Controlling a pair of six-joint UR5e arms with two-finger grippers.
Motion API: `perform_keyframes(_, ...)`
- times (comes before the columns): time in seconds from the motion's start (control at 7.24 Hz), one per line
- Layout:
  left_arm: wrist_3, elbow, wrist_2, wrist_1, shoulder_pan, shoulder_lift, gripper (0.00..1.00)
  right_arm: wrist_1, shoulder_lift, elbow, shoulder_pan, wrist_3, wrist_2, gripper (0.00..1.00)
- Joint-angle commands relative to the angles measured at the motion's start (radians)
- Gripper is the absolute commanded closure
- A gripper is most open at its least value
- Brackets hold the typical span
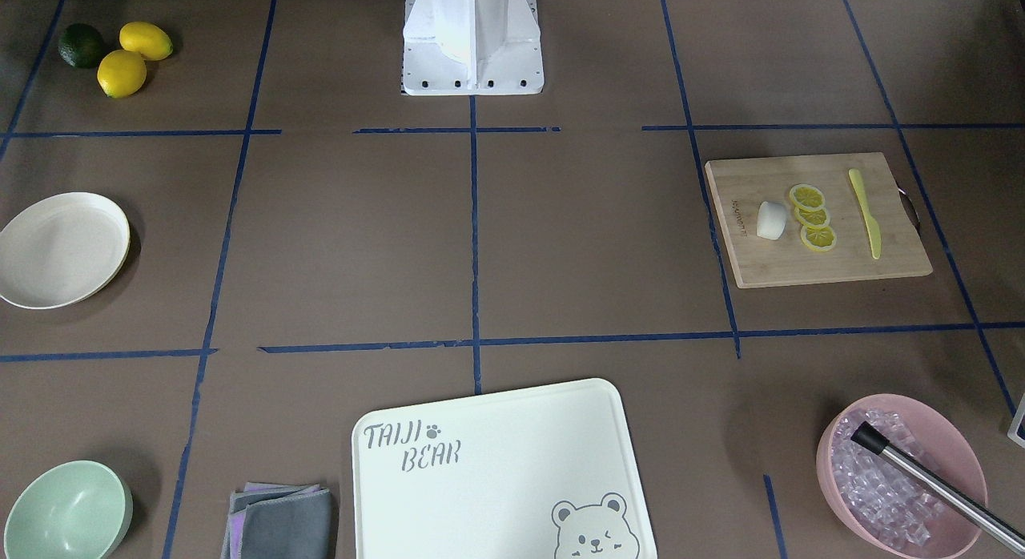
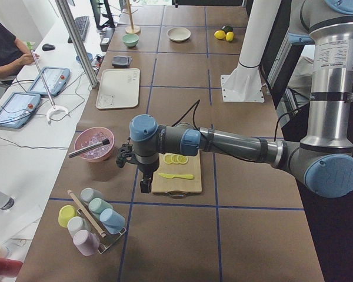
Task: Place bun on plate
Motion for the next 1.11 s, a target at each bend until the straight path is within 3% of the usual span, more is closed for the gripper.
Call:
perform_keyframes(0.0,0.084,-0.02,0.008,-0.04,0.005,0.035,0.0,0.001,-0.002,0.002,0.0,0.002,-0.002,0.0)
perform_keyframes(0.97,0.088,-0.056,-0.001,-0.045,0.01,0.045,0.0,0.006,-0.022,0.013,-0.001,0.018,0.029,0.0)
